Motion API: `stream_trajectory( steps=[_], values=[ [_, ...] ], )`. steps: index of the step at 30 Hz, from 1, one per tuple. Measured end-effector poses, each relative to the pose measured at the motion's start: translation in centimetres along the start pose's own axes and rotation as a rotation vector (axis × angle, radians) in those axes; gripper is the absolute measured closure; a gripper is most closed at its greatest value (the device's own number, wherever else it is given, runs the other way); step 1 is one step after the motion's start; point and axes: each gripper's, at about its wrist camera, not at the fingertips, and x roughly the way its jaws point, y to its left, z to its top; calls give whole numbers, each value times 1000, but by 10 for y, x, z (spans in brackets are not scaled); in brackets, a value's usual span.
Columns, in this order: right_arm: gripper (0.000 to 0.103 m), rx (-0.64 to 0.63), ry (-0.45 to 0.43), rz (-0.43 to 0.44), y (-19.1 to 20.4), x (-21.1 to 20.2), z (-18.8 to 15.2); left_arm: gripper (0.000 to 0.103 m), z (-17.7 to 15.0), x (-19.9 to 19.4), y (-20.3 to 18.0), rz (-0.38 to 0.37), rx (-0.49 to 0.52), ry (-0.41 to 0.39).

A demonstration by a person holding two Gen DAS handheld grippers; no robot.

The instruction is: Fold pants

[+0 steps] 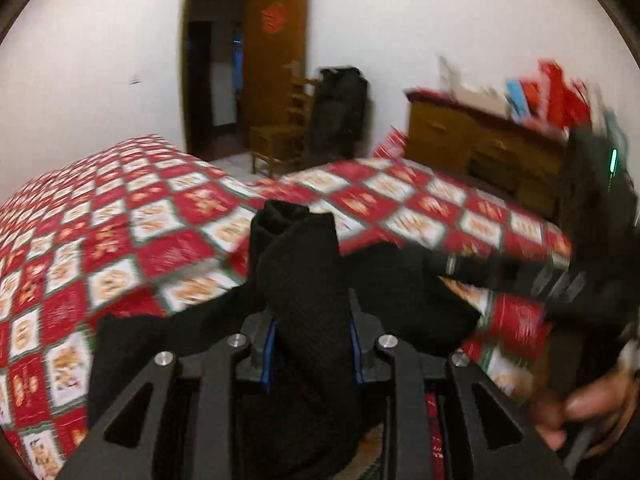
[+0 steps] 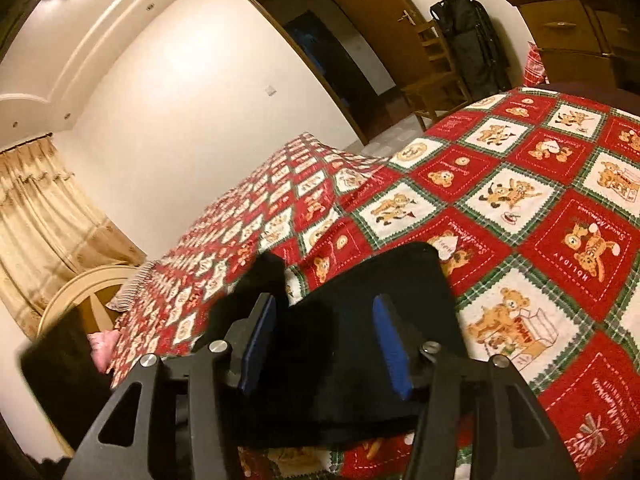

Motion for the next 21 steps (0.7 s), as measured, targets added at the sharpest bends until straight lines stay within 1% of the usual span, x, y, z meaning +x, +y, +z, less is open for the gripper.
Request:
stream_trajectory(
  steps=[5,7,8,10,11,12,13,14,15,16,17,18,20,21],
  values=[
    [50,-8,39,43,-2,6,0,74,-14,24,-20,-3,96,63],
    [50,7,61,49,-5,11,-2,71,-20,29,-24,6,132,93],
    [50,22,71,51,-8,13,-2,64,-21,30,-26,12,143,103],
    [50,57,72,67,-14,12,0,58,-20,28,-26,8,151,121],
    [50,77,67,81,-17,9,3,49,-19,25,-23,-1,146,135],
    [50,89,62,93,-18,6,4,37,-17,21,-20,-13,138,149],
    [50,109,52,126,-19,1,8,31,-15,15,-16,-23,133,166],
    [50,119,48,152,-19,-2,10,22,-12,7,-11,-26,131,175],
    [44,129,47,179,-19,-4,12,17,-10,-2,-7,-31,128,173],
    [35,140,50,196,-18,-5,14,15,-7,-14,0,-41,122,159],
    [32,140,50,186,-16,-5,14,11,-5,-27,10,-46,106,133],
    [31,124,52,163,-13,-3,12,5,-3,-39,19,-46,85,112],
    [31,80,82,124,-5,5,8,2,0,-62,45,-40,19,66],
    [31,47,106,85,1,12,4,2,1,-67,59,-27,-18,45]
  ],
)
